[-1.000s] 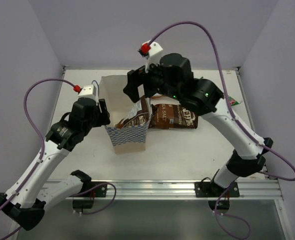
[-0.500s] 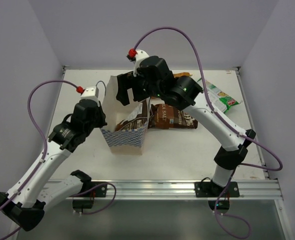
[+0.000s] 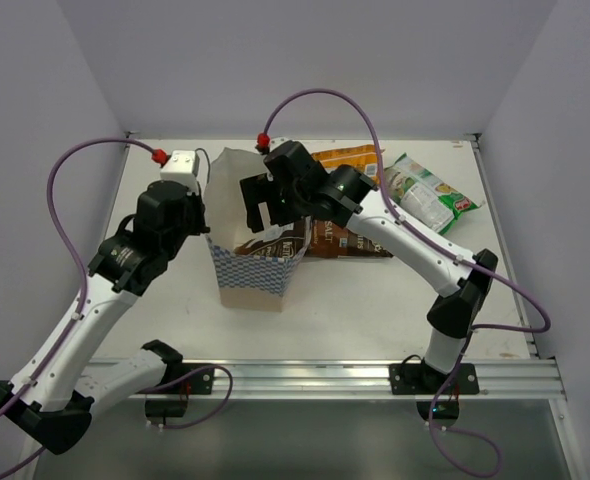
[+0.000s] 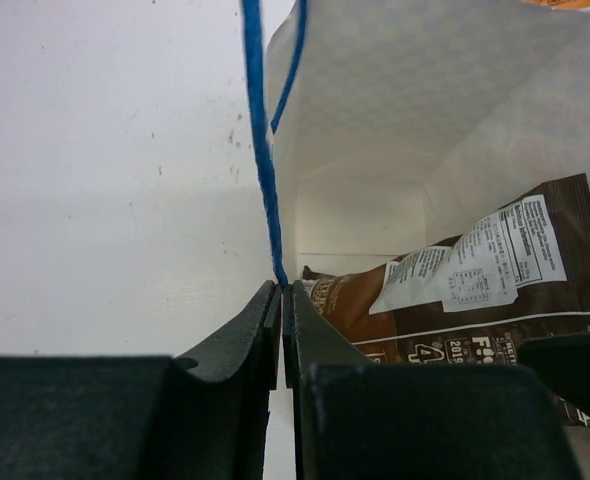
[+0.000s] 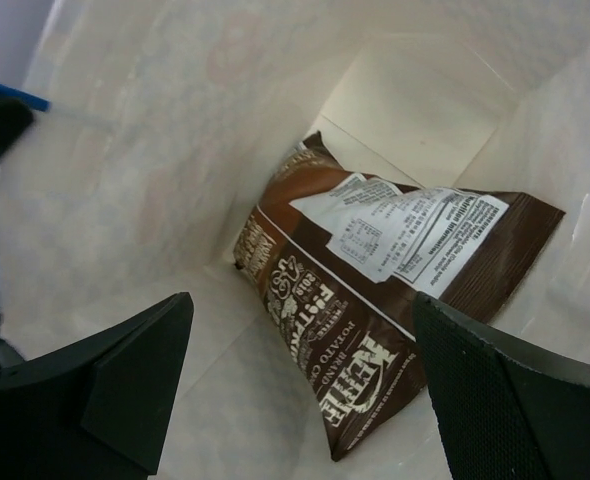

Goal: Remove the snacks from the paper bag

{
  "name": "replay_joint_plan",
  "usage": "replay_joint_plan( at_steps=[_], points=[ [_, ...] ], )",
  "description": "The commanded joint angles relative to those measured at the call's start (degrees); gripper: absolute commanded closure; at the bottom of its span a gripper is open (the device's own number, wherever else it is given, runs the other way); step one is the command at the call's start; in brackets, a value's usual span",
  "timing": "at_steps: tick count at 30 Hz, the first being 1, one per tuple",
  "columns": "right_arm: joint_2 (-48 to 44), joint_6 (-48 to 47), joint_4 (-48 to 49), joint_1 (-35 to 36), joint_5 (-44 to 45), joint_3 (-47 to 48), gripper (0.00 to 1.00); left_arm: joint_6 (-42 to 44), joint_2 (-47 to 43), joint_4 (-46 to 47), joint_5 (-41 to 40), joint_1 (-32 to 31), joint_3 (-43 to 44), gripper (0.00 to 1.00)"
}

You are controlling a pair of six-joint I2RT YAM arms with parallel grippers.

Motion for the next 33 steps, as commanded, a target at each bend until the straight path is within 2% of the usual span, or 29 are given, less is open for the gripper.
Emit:
replay_joint_plan(
  at_steps=[1,7,10,12,13,14,17,19,27,30,31,33],
  points=[
    [-3.20,1.91,0.85,-1.31,1.78,-2.04,0.07,6.31,0.08,5.12,-0.75,-0.14,3.13,0.90],
    [-3.20,2.70,0.85,-2.89,3.36,-4.85,0.06,5.88,0.70,5.30,3.55,-0.06,2.61,0.92],
    [-3.29,3.32,0.85,-3.42,4.42,-5.73,0.06,3.77,0.44,5.12,5.23,-0.06,0.77,0.89],
    [-3.55,3.76,0.85,-3.68,4.94,-5.99,0.06,2.10,0.52,4.68,6.02,-0.06,0.15,0.70],
    [-3.55,3.76,0.85,-3.68,5.29,-5.91,0.06,1.57,0.52,4.07,6.38,-0.06,0.15,0.56],
    [-3.64,3.58,0.85,-3.68,5.47,-5.82,0.06,0.96,0.61,3.72,6.47,-0.14,0.15,0.50],
    [-3.73,3.14,0.85,-3.68,5.74,-4.33,0.06,-0.98,1.75,1.70,6.73,-0.06,1.46,0.40],
    [-3.64,2.97,0.85,-3.68,5.82,-3.71,0.06,-1.77,2.72,-0.14,6.47,-0.06,2.08,0.39],
    [-4.61,2.09,1.81,-3.68,7.05,-3.09,0.06,-5.72,5.97,-3.58,2.78,-0.06,0.50,0.47],
    [-5.05,1.65,2.61,-3.68,7.06,-3.45,0.06,-6.08,6.94,-3.41,2.16,-0.06,-0.29,0.60],
    [-5.14,1.56,2.70,-3.68,7.06,-3.45,0.06,-6.08,7.29,-3.32,1.90,-0.06,-0.29,0.69],
    [-5.05,1.47,2.78,-3.68,7.14,-3.36,0.06,-5.56,8.43,-2.88,1.90,-0.06,0.06,0.78]
  ],
)
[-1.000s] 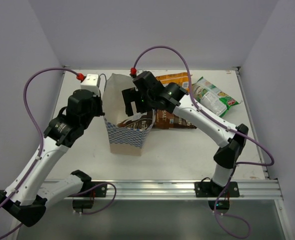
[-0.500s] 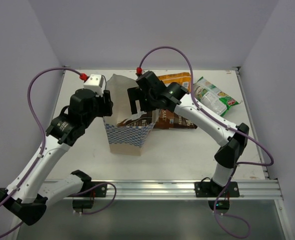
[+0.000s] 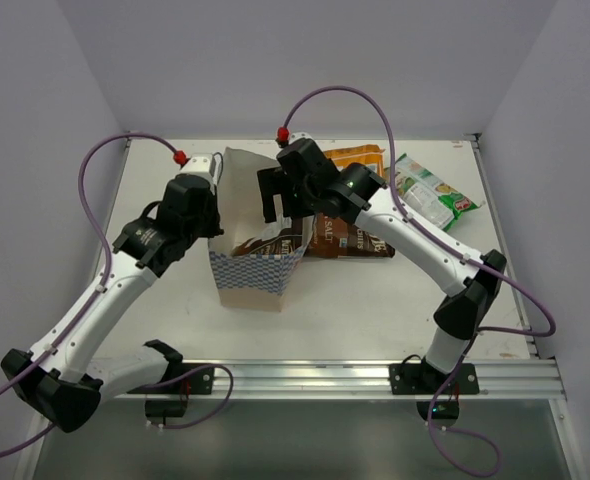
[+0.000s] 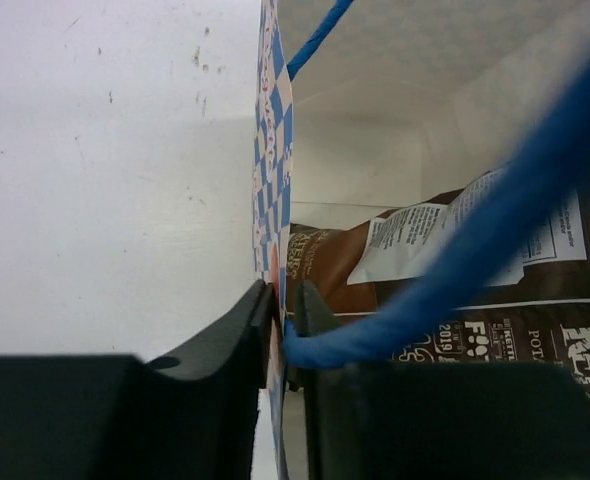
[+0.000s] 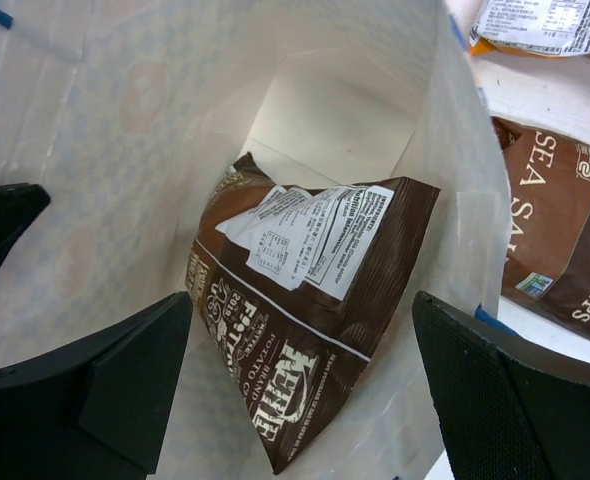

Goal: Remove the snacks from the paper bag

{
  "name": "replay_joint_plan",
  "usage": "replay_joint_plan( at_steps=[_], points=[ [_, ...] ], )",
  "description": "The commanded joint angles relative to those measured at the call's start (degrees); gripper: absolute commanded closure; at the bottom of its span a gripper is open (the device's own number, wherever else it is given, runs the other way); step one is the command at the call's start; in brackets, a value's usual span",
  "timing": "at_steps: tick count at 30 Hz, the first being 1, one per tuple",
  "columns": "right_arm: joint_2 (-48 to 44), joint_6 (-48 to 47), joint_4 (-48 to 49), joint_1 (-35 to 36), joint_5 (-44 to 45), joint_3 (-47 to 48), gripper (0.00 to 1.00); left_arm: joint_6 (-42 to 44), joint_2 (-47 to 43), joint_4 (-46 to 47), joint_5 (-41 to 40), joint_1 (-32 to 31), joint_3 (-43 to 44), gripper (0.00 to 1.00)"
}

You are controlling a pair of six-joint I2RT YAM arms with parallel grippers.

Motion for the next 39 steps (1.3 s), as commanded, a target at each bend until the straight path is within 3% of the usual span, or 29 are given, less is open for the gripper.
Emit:
replay_joint_plan(
  at_steps=[1,2,5,9,15,27,39],
  points=[
    [-2.93,-0.65,1.91,-0.23,1.83,1.80,0.06,-0.11,1.42,0.68,-1.58,-0.06,-0.16,0.83],
    [-2.75,-0.73,1.91,-0.23,1.83,1.97,0.06,0.50,2.20,0.95,-1.58,-0.06,0.54,0.93],
    [-2.31,-0.56,1.91,-0.32,1.75,2.50,0.05,4.71,3.17,3.23,-1.84,-0.06,2.03,1.00],
    [-1.79,-0.30,1.91,-0.49,1.22,3.20,0.05,12.26,3.62,7.01,-2.98,-0.06,3.97,1.00],
    [-1.08,0.49,1.91,-1.37,-0.18,0.93,0.05,16.85,4.85,10.53,-2.72,-0.49,7.57,1.00],
    [0.85,0.32,5.60,-3.65,-1.42,-4.71,0.05,18.52,4.06,14.13,-5.44,-4.27,6.44,1.00],
    [-0.38,-4.43,7.27,-4.79,4.73,-4.88,0.05,17.91,1.42,14.83,-9.84,-6.03,4.67,1.00]
  ],
)
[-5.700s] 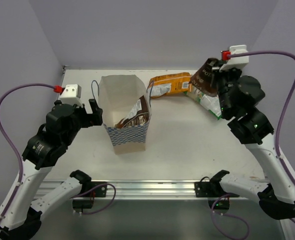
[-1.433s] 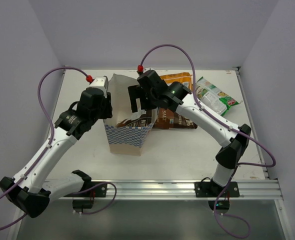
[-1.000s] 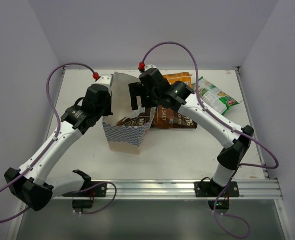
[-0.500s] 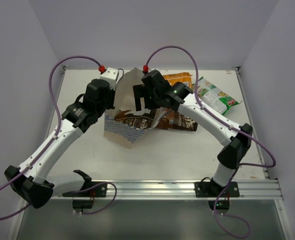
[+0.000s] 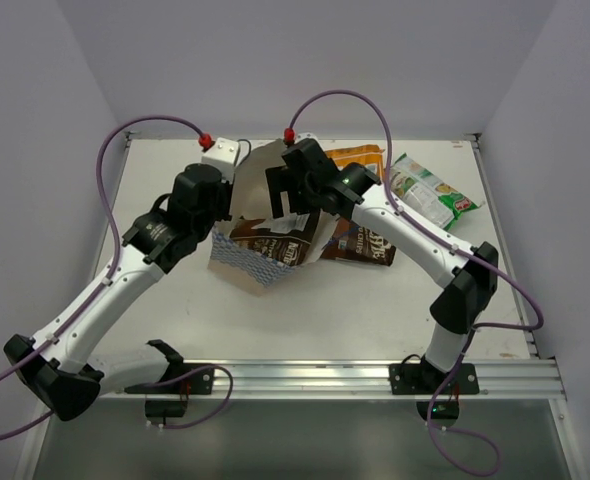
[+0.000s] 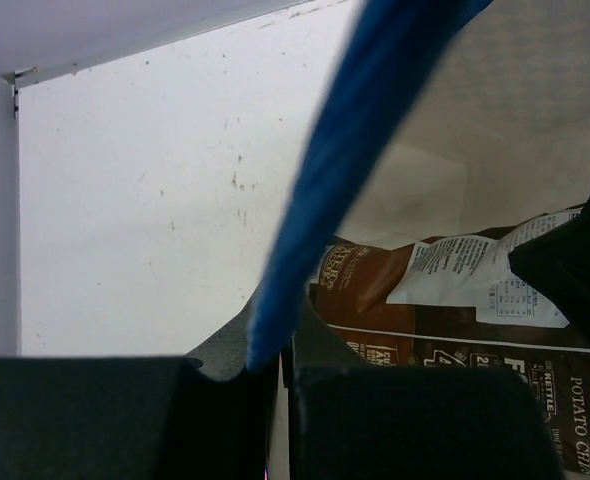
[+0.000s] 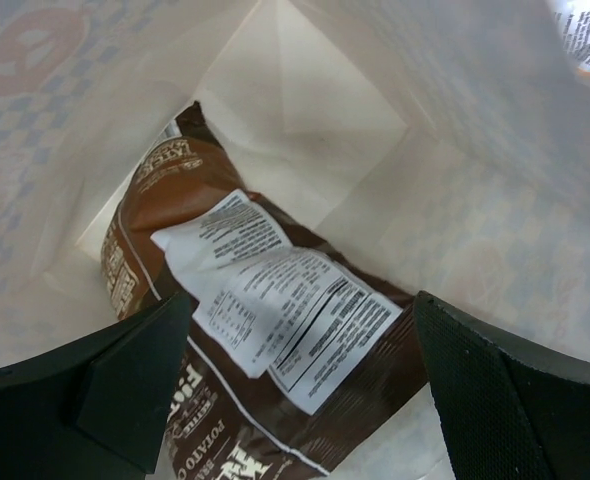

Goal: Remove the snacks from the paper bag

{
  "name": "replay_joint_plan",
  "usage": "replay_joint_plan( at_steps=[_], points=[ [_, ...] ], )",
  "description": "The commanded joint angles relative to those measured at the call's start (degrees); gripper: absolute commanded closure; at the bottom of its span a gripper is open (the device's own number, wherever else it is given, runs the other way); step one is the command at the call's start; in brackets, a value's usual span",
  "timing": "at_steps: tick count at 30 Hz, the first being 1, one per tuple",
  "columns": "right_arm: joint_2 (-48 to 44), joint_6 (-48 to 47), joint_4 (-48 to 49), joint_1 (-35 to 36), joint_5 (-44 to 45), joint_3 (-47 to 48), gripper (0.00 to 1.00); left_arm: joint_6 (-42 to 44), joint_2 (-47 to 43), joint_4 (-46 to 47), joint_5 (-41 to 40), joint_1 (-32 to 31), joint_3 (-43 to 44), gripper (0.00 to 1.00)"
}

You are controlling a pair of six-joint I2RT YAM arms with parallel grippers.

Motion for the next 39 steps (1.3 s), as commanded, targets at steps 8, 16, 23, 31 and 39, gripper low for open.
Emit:
replay_joint_plan(
  at_steps=[8,16,23,31,39],
  points=[
    [-3.20,0.65,1.92,-2.82,4.08,-4.11,0.04,1.28,-2.85,5.79,-3.11,-0.48,0.50,1.00],
    [-3.29,2.85,-0.19,-3.17,-3.99,-6.22,0.04,0.66,-3.02,5.70,-3.46,-0.66,0.77,1.00],
    [-2.33,3.73,-0.64,-3.17,-11.47,-8.07,0.11,0.22,-2.58,5.70,-3.46,-1.01,0.85,1.00],
    [-2.33,4.87,3.23,-3.08,-18.23,-7.99,0.44,-0.66,-2.67,5.00,-4.08,-1.10,0.42,1.00],
    [-3.82,4.52,4.46,-3.17,-19.21,-4.39,1.00,-3.03,-3.02,3.33,-4.34,-1.10,-0.55,1.00]
  ],
)
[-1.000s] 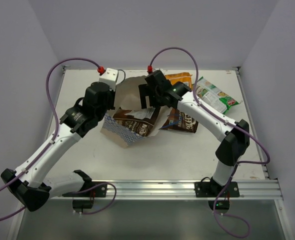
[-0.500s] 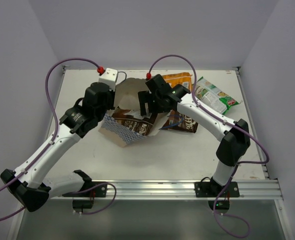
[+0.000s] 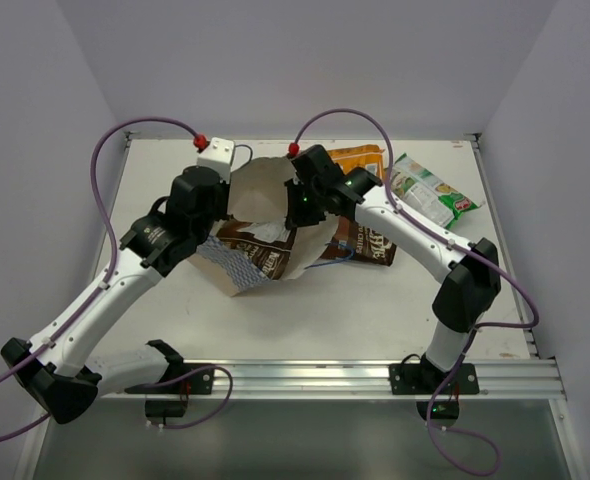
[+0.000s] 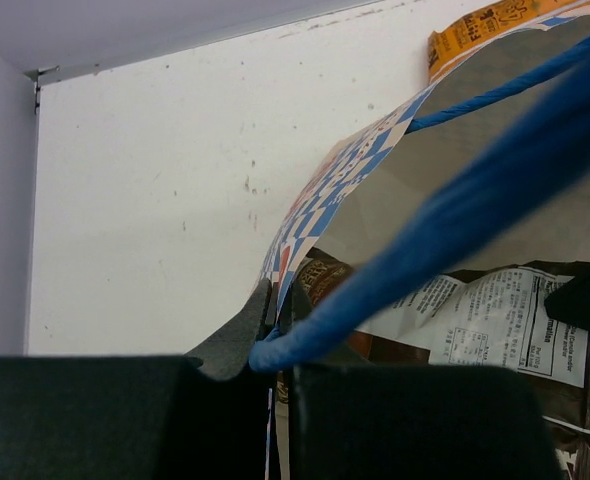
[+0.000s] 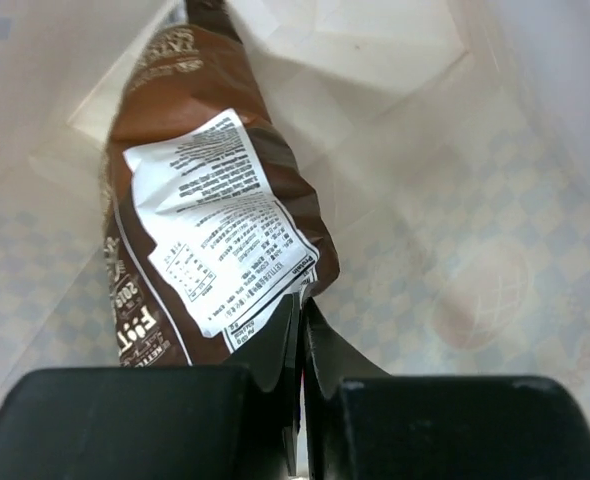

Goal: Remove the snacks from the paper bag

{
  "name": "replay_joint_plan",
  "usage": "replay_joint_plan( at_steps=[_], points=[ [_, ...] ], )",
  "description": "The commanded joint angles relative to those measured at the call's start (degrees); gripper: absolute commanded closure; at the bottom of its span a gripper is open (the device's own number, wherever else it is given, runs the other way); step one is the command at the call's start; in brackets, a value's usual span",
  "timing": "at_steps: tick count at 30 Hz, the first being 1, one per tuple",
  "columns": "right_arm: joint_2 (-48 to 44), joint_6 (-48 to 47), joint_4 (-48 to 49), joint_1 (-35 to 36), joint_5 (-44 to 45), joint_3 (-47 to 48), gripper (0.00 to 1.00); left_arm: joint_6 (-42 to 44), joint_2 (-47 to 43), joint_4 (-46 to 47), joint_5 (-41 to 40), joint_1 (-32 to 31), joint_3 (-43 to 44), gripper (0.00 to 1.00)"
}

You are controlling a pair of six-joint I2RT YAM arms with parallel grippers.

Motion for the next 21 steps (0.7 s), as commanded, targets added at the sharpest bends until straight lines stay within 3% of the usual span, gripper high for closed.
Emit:
replay_joint_plan(
  at_steps=[1,10,21],
  points=[
    [-3.58,-0.31,2.01,-0.02,-2.22,3.92,1.00,-2.42,-2.12,2.61,-0.87,-0.35,-0.40,1.00],
    [-9.72,-0.48,7.72,0.06,-10.39,9.37,1.00,-5.58,-1.07,-0.82,-1.74,-0.35,-0.93,1.00],
    [-15.27,0.22,11.06,-0.02,-10.67,16.67,1.00,-8.48,-2.12,-3.02,-0.52,-0.27,-1.72,1.00]
  ],
)
